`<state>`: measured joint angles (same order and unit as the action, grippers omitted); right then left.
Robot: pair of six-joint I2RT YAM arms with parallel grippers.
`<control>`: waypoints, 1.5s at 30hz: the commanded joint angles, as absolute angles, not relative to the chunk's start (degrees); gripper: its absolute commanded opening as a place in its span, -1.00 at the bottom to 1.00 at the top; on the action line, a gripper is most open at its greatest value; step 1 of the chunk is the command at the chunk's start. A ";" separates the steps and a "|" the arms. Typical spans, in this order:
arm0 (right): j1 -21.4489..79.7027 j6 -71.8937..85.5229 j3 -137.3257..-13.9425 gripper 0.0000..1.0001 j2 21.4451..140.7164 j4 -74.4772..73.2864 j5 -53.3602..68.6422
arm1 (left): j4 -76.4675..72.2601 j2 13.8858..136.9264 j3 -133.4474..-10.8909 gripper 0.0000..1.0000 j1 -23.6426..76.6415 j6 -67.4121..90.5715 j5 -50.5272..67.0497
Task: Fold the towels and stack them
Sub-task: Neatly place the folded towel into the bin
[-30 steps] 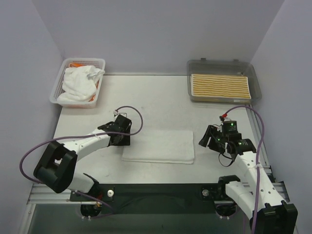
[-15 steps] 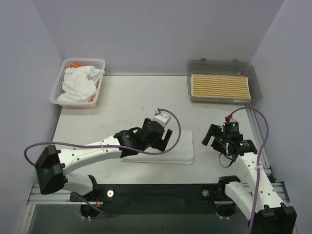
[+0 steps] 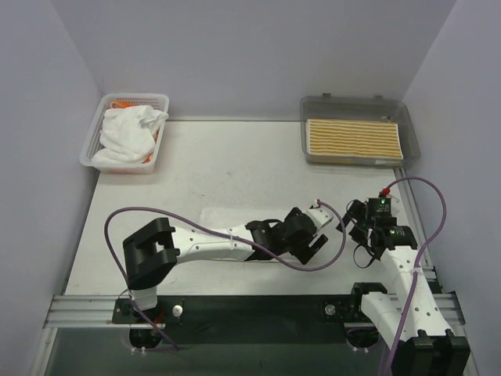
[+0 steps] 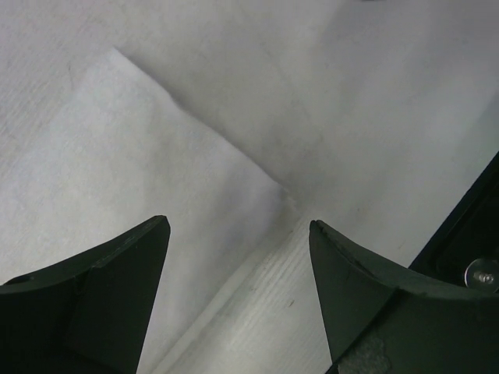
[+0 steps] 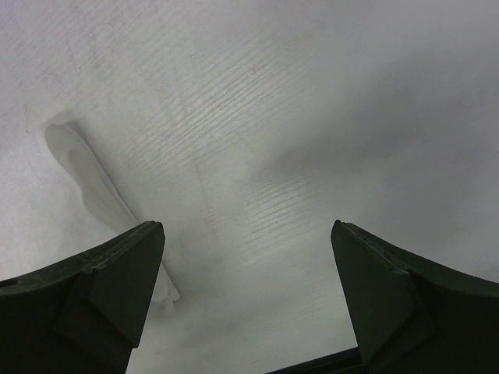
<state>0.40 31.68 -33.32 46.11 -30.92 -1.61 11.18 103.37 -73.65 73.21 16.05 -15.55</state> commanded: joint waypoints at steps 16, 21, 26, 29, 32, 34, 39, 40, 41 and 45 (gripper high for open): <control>-1.67 32.61 -31.38 0.85 48.16 -30.59 -1.85 | 12.56 118.21 -84.73 0.50 76.82 17.05 -21.09; -1.93 32.78 -31.38 0.84 48.60 -30.23 -0.97 | 16.25 120.75 -85.52 0.40 76.90 18.36 -20.39; -1.93 32.52 -31.38 0.84 48.69 -29.62 1.65 | 17.93 121.64 -83.24 -0.02 76.82 19.16 -20.65; -1.93 32.26 -30.41 0.84 48.78 -27.52 5.70 | 16.36 119.54 -80.25 -0.57 76.38 19.86 -20.83; -1.93 32.96 -28.92 0.84 50.09 -24.00 12.53 | 12.58 116.20 -77.01 -0.70 75.76 19.25 -19.95; -1.93 33.48 -28.04 0.85 51.85 -20.49 16.94 | 10.73 114.18 -75.94 -0.91 75.50 18.90 -19.25; -1.50 37.43 -24.62 0.85 55.72 -13.28 27.22 | 6.25 110.84 -71.55 -1.00 74.10 18.98 -16.71; -1.49 38.40 -24.00 0.85 57.29 -9.88 29.25 | 5.89 110.40 -71.28 -1.00 74.00 19.07 -16.18; -1.41 40.84 -23.30 0.85 58.17 -8.10 31.01 | 5.45 110.13 -70.93 -1.00 74.00 19.07 -16.00; -0.35 47.00 -20.40 0.85 63.79 3.39 37.26 | 3.78 108.20 -69.00 -1.00 73.39 19.86 -15.38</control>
